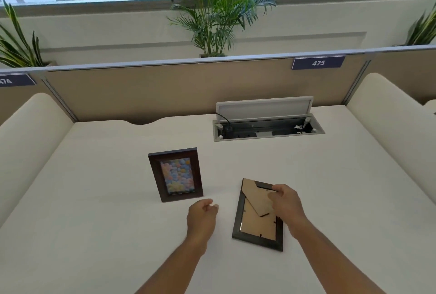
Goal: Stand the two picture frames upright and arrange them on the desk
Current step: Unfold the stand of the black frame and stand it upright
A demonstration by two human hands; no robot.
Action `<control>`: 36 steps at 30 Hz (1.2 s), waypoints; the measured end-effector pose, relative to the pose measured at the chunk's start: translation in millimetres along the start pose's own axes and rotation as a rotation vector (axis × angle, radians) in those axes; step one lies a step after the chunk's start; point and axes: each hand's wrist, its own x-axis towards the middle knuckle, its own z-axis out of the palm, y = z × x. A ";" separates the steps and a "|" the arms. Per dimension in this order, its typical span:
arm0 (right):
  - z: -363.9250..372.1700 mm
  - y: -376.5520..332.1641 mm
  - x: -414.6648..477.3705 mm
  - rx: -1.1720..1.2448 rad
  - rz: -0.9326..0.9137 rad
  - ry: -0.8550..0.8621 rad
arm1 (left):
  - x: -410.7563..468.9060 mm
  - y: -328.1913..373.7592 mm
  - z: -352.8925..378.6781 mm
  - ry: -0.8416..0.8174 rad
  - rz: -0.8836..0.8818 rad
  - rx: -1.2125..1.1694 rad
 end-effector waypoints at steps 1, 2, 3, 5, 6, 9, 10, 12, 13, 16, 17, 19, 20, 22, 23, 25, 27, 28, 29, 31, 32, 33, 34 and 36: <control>-2.7 3.0 -1.1 -0.034 -0.002 0.024 | 0.0 2.8 7.6 -0.041 -0.003 0.024; -5.7 5.7 -1.9 -0.072 -0.002 0.048 | 2.1 2.4 15.5 -0.075 -0.006 0.075; -7.6 8.8 -2.3 -0.105 0.003 0.065 | 1.9 4.0 22.2 -0.099 -0.009 0.135; -10.1 15.7 -2.0 -0.169 0.034 0.072 | 4.0 3.6 36.4 -0.130 0.009 0.239; -10.2 19.3 -1.1 -0.202 0.055 0.067 | 3.2 3.5 41.9 -0.128 0.032 0.294; -9.1 30.8 1.8 -0.244 0.093 0.038 | 3.4 -1.0 57.6 -0.141 0.053 0.472; -8.3 32.8 2.1 -0.251 0.096 0.034 | 2.8 -2.5 62.3 -0.149 0.049 0.523; -7.1 33.8 0.9 -0.237 0.090 0.038 | -0.8 -0.4 70.0 -0.172 0.061 0.597; -6.7 33.2 0.2 -0.222 0.089 0.041 | -3.4 1.4 73.3 -0.175 0.079 0.634; -5.9 31.4 -1.4 -0.172 0.117 0.022 | -6.7 3.2 77.9 -0.133 0.108 0.661; -5.3 30.5 -2.2 -0.148 0.123 0.012 | -6.9 3.0 78.2 -0.129 0.099 0.646; -5.8 29.3 -2.9 -0.114 0.140 0.005 | -5.9 2.9 76.4 -0.121 0.087 0.600; -5.4 29.0 -2.9 -0.108 0.138 0.003 | -4.8 2.9 74.3 -0.120 0.081 0.574; -5.5 28.4 -1.7 -0.106 0.116 0.003 | -6.2 6.2 70.0 -0.126 0.071 0.523; -5.7 27.4 -1.7 -0.100 0.100 0.004 | -7.2 8.1 68.0 -0.127 0.063 0.495; -5.1 24.4 -1.9 -0.093 0.083 0.004 | -5.7 8.8 64.5 -0.122 0.050 0.435; -4.2 22.2 -2.4 -0.088 0.079 0.001 | -5.0 10.5 61.9 -0.118 0.043 0.381; -3.5 21.0 -2.6 -0.081 0.075 -0.002 | -4.6 11.1 60.4 -0.119 0.039 0.352; -3.5 20.1 -2.4 -0.069 0.070 -0.003 | -3.8 11.6 58.9 -0.120 0.029 0.319; -3.7 17.9 -2.9 -0.042 0.060 -0.017 | -2.5 12.9 55.7 -0.124 0.001 0.241; -4.0 15.8 -3.6 -0.033 0.050 -0.026 | -1.8 13.2 53.7 -0.129 -0.013 0.194; -4.3 14.4 -3.6 -0.024 0.035 -0.030 | -0.7 13.2 51.6 -0.134 -0.023 0.151; -4.5 13.7 -3.2 -0.021 0.018 -0.033 | 1.1 12.6 49.5 -0.141 -0.024 0.110; -4.3 12.3 -4.9 -0.012 0.005 -0.051 | 3.6 12.5 45.2 -0.173 -0.018 0.036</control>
